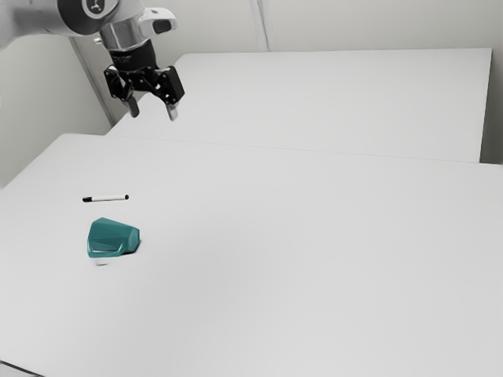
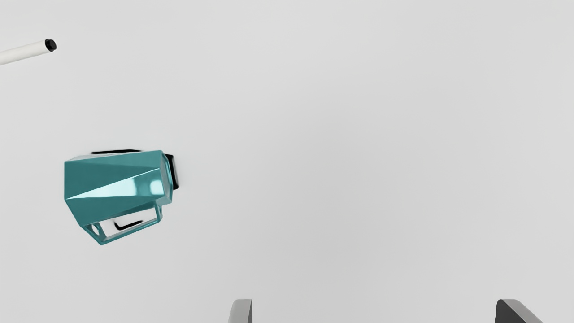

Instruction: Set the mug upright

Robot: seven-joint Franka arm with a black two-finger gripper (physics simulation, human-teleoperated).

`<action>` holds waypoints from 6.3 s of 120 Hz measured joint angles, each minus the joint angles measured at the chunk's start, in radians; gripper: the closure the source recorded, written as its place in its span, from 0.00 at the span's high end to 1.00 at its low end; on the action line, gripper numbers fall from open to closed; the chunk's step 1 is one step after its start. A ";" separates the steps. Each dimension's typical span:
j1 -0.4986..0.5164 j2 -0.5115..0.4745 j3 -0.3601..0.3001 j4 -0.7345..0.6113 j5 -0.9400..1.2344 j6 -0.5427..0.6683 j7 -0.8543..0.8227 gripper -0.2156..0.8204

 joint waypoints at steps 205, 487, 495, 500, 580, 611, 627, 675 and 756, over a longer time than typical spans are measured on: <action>0.631 -0.169 0.016 -0.441 -0.444 0.275 0.494 0.77; 0.640 0.275 0.184 -0.581 -0.958 0.405 1.241 0.77; 0.638 0.275 0.182 -0.581 -0.959 0.407 1.244 0.77; 0.638 0.276 0.182 -0.581 -0.959 0.408 1.246 0.77; 0.619 0.268 0.179 -0.587 -0.961 0.393 1.216 0.35; 0.609 0.257 0.177 -0.587 -0.961 0.390 1.209 0.25; 0.604 0.254 0.176 -0.587 -0.961 0.391 1.205 0.15; 0.567 0.173 0.173 -0.599 -0.954 0.393 1.198 0.07; 0.129 -0.066 0.274 -0.607 -0.550 0.505 0.974 0.03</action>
